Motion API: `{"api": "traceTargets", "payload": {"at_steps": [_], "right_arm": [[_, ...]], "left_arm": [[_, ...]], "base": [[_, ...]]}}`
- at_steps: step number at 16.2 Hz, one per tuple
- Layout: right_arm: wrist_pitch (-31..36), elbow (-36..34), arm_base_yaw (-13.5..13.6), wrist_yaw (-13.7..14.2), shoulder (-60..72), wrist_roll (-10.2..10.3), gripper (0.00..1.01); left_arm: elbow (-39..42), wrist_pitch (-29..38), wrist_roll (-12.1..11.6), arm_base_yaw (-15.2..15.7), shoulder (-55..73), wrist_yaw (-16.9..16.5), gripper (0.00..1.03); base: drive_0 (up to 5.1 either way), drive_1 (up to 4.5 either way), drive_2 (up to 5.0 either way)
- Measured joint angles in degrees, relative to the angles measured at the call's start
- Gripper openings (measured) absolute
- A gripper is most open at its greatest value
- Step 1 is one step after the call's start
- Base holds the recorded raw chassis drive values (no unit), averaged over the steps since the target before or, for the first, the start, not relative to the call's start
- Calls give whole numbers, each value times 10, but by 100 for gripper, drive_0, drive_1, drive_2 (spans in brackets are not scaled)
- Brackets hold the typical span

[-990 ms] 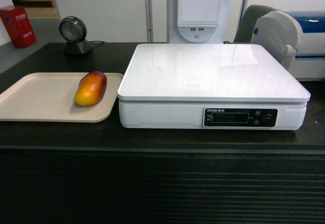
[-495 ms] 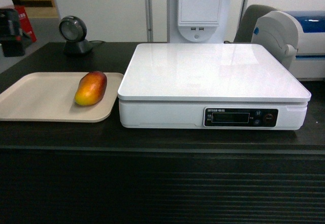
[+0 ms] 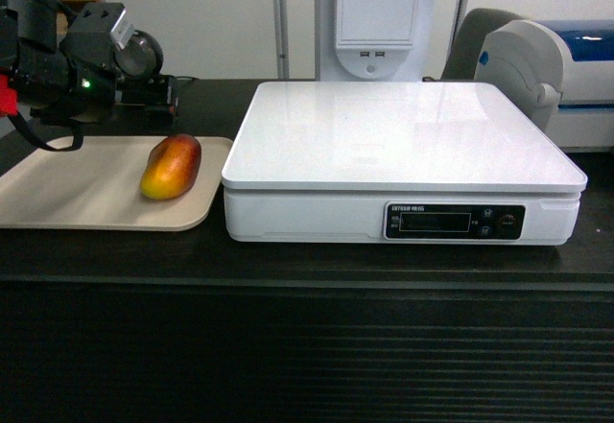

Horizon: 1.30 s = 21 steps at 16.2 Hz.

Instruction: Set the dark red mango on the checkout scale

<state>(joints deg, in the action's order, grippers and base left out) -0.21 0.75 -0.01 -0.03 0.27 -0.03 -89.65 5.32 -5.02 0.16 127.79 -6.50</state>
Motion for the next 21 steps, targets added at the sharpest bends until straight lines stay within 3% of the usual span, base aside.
{"api": "traceTargets", "payload": {"at_steps": [11, 19, 20, 21], "right_arm": [[0, 0, 0, 0, 0, 0, 98], [0, 0, 0, 0, 0, 0, 98], [0, 0, 0, 0, 0, 0, 98], [0, 0, 0, 0, 0, 0, 98]], "left_arm": [[-137, -114, -10, -12, 98, -8, 98], [-147, -156, -9, -19, 131, -10, 98], [-145, -154, -9, -19, 131, -10, 94], [-137, -152, -9, -21, 128, -10, 82]], "base": [[0, 0, 0], [0, 0, 0], [0, 0, 0], [0, 0, 0]]}}
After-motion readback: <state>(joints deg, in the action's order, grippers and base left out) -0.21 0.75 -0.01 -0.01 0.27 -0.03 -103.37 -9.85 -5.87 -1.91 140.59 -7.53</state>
